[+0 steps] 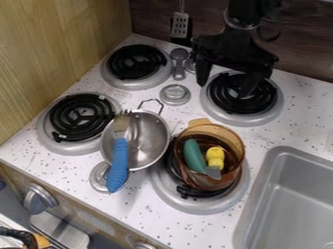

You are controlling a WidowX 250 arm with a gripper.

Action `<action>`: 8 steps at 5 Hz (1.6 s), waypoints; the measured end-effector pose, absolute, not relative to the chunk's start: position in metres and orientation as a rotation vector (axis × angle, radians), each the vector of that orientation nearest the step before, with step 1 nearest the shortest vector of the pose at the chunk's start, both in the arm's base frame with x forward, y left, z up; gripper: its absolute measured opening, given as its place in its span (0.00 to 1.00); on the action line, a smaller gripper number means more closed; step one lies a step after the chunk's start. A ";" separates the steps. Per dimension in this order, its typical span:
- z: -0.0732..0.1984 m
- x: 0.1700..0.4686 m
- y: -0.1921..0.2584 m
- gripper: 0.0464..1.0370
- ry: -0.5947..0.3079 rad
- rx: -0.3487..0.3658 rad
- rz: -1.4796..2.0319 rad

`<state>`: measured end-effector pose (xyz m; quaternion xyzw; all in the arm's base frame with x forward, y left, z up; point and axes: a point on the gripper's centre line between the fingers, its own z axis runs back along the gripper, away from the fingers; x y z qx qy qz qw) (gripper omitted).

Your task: Collect the yellow knife from the pot to the top left burner

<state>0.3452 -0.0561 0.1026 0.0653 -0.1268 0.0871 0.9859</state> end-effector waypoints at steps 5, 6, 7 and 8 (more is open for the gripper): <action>0.087 0.288 -0.079 0.96 -0.100 0.117 0.298; 0.084 0.286 -0.078 0.96 -0.086 0.111 0.321; 0.078 0.285 -0.080 0.96 -0.074 0.104 0.338; 0.070 0.284 -0.081 0.96 -0.045 0.107 0.341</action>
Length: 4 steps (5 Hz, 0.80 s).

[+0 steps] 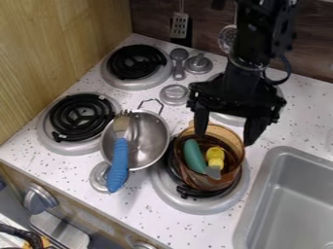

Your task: Collect the yellow knife from the pot to the top left burner

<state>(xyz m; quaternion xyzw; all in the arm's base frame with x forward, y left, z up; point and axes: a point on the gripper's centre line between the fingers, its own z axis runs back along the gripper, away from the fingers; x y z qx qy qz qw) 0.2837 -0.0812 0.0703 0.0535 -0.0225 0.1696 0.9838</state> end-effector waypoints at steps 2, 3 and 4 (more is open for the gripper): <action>0.062 0.283 -0.081 0.96 -0.022 0.114 0.338; 0.058 0.279 -0.082 0.96 -0.012 0.106 0.346; 0.055 0.276 -0.082 0.96 -0.013 0.099 0.359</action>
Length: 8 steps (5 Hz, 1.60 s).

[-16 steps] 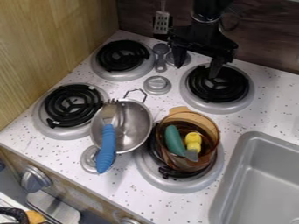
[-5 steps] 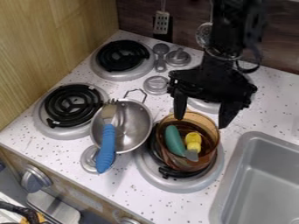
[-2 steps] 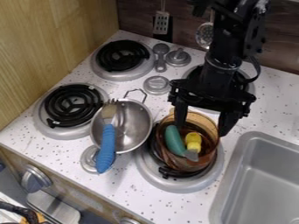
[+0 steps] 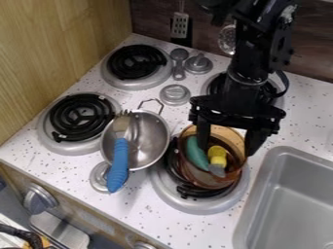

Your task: Collect the yellow knife from the pot to the top left burner

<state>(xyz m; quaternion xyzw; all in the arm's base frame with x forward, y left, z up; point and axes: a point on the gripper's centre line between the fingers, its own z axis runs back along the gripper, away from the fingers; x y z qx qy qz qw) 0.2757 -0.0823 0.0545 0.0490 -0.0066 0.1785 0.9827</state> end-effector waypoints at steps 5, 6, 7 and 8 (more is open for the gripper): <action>0.031 0.265 -0.069 0.66 -0.006 0.059 0.395; 0.031 0.262 -0.068 0.40 0.008 0.071 0.412; 0.036 0.261 -0.067 0.28 0.015 0.085 0.417; 0.039 0.259 -0.067 0.28 0.021 0.103 0.436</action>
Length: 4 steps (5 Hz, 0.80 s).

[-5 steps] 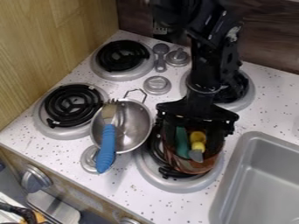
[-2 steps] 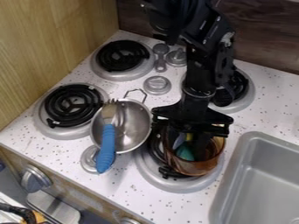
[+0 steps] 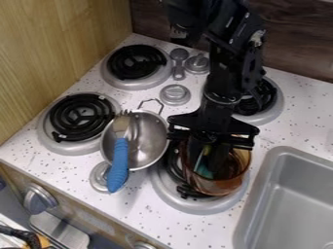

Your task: Collect the yellow knife from the pot to the top left burner

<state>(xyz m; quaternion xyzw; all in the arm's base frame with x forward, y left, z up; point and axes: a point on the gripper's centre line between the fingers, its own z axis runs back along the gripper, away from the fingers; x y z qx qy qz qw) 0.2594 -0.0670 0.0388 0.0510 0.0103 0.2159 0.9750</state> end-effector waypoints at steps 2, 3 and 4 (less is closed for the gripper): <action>0.050 0.262 -0.068 0.28 0.004 0.112 0.459; 0.054 0.264 -0.071 0.28 0.003 0.096 0.459; 0.066 0.268 -0.072 0.28 -0.003 0.096 0.443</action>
